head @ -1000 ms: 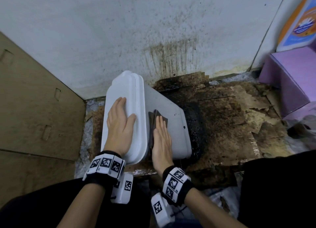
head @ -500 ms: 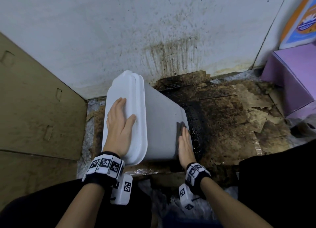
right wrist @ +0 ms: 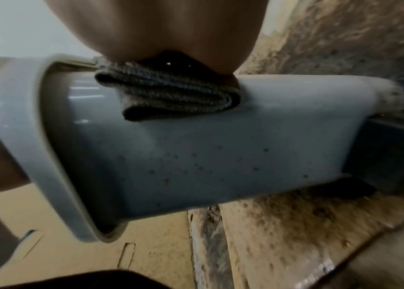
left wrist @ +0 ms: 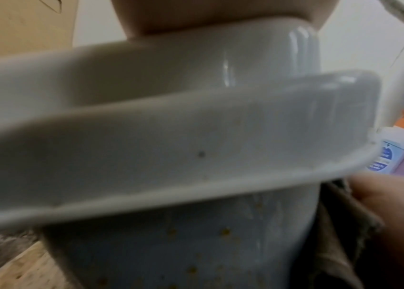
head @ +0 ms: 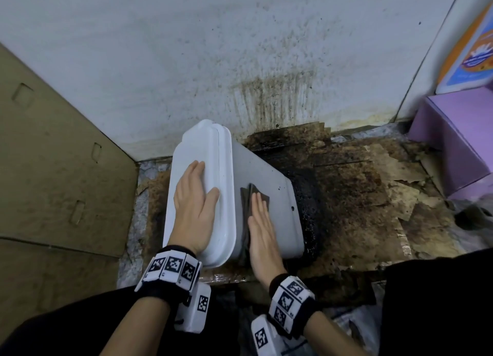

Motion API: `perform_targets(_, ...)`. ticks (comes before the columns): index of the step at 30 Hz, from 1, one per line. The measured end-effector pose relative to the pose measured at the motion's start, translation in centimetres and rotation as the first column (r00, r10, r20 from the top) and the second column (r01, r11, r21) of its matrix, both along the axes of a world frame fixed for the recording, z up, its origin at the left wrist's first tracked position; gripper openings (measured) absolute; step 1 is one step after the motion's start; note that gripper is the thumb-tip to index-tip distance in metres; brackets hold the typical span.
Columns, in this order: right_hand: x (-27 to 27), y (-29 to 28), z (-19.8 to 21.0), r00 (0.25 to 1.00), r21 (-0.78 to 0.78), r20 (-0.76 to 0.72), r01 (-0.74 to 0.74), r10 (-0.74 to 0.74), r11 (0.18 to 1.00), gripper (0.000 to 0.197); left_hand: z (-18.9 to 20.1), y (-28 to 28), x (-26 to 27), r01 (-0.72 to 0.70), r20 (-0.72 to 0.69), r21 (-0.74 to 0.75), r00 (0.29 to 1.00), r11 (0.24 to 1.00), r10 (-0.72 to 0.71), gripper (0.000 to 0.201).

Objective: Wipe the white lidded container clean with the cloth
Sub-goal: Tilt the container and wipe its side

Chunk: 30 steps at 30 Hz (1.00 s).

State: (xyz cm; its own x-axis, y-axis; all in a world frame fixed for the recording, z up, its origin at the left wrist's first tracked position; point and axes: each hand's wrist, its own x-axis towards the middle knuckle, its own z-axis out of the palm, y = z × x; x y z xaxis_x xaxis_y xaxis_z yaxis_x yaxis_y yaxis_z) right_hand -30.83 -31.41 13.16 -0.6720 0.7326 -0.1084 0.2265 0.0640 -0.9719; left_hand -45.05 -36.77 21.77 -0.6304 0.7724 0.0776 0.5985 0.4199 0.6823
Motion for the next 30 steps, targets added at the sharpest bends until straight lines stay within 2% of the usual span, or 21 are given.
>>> perform_targets(3, -0.6, 0.7, 1.2, 0.995, 0.038, -0.034, -0.09, 0.092, 0.995, 0.049, -0.1, -0.1, -0.1, 0.009, -0.005, -0.015, 1.0, 1.0, -0.009, 0.068)
perform_targets(9, -4.2, 6.5, 2.4, 0.952, 0.047, 0.047, -0.305, 0.303, 0.951, 0.054, 0.0, -0.3, -0.1, 0.018, -0.009, -0.04, 1.0, 0.999, -0.019, 0.07)
perform_targets(15, -6.0, 10.0, 0.9, 0.939, 0.104, 0.079, -0.341, 0.334, 0.934, 0.056, 0.1, -0.4, -0.1, 0.016, -0.005, -0.025, 1.0, 1.0, -0.016, 0.067)
perform_targets(21, -5.0, 12.9, -3.7, 0.942, 0.012, 0.207, -0.274, 0.266, 0.962, 0.056, -0.1, -0.8, -0.7, 0.015, 0.019, -0.002, 1.0, 1.0, -0.014, 0.059)
perform_targets(26, -4.3, 15.5, -7.1, 0.928, -0.131, 0.301, -0.19, 0.221, 0.973, 0.055, -0.2, -1.1, -0.9, 0.014, 0.035, 0.01, 0.999, 1.0, -0.014, 0.058)
perform_targets(30, -3.8, 17.2, -8.8, 0.942, -0.244, 0.316, -0.032, 0.11, 0.969, 0.056, 0.0, -0.8, -0.6, 0.024, 0.025, 0.027, 0.999, 0.999, -0.025, 0.061)
